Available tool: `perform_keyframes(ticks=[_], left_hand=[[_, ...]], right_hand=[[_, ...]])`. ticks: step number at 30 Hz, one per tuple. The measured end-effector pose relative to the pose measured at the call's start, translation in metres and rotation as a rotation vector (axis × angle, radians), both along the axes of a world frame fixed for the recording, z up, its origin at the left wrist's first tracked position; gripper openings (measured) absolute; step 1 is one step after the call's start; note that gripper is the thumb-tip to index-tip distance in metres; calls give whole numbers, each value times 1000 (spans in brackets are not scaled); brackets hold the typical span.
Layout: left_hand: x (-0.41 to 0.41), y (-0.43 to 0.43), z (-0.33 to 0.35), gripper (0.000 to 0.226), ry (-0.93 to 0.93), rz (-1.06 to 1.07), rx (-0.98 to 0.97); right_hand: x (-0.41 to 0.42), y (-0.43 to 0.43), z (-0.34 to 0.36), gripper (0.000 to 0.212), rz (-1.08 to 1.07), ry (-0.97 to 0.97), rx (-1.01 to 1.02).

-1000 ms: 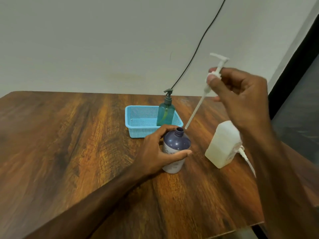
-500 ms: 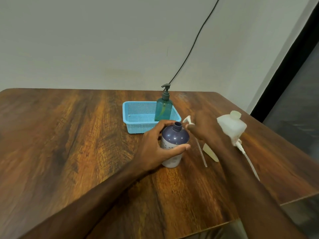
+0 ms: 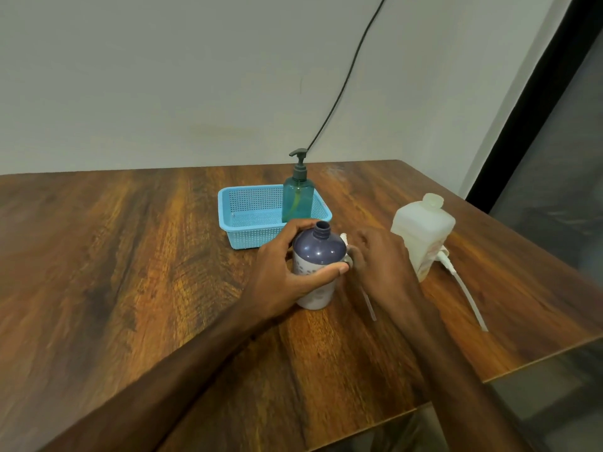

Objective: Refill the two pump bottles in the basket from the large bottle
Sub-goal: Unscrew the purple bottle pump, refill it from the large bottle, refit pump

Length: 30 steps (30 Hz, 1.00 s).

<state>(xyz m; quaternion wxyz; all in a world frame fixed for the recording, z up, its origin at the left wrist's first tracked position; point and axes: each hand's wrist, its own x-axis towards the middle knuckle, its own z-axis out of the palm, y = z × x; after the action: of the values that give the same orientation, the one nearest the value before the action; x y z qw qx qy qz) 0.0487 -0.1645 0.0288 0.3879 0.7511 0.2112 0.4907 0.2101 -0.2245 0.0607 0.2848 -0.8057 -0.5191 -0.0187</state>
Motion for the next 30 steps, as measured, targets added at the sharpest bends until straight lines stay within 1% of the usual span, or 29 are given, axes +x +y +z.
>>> perform_keyframes(ticks=[2,5,7,8,10,11,13,15,19,22,27,30], left_hand=[[0,-1,0,66,11,8,0],[0,-2,0,67,30,1,-14],[0,-4,1,66,33,-3,-34],[1,-6,1,66,36,-5,-44],[2,-10,2,65,48,-8,-63],[3,-12,2,65,52,-8,-65],[6,-15,2,65,57,-9,-64],[8,-19,2,68,75,-10,-60],[5,-21,3,65,123,-17,-39],[1,-19,2,63,125,-2,-15],[2,-16,1,65,99,-5,3],[2,-17,1,64,100,-13,19]], right_hand=[[-2,-21,1,20,-16,96,175],[-1,-58,6,17,-52,123,458],[7,-75,4,20,-108,163,609],[14,-80,1,26,-147,190,664],[27,-84,-4,47,-230,264,711],[33,-82,-7,60,-263,308,696],[42,-76,-13,84,-290,391,592],[49,-66,-16,97,-287,452,484],[60,-47,-17,92,-244,468,401],[61,-45,-16,85,-182,443,412],[54,-56,-7,82,-118,359,388],[53,-66,1,80,-99,275,326]])
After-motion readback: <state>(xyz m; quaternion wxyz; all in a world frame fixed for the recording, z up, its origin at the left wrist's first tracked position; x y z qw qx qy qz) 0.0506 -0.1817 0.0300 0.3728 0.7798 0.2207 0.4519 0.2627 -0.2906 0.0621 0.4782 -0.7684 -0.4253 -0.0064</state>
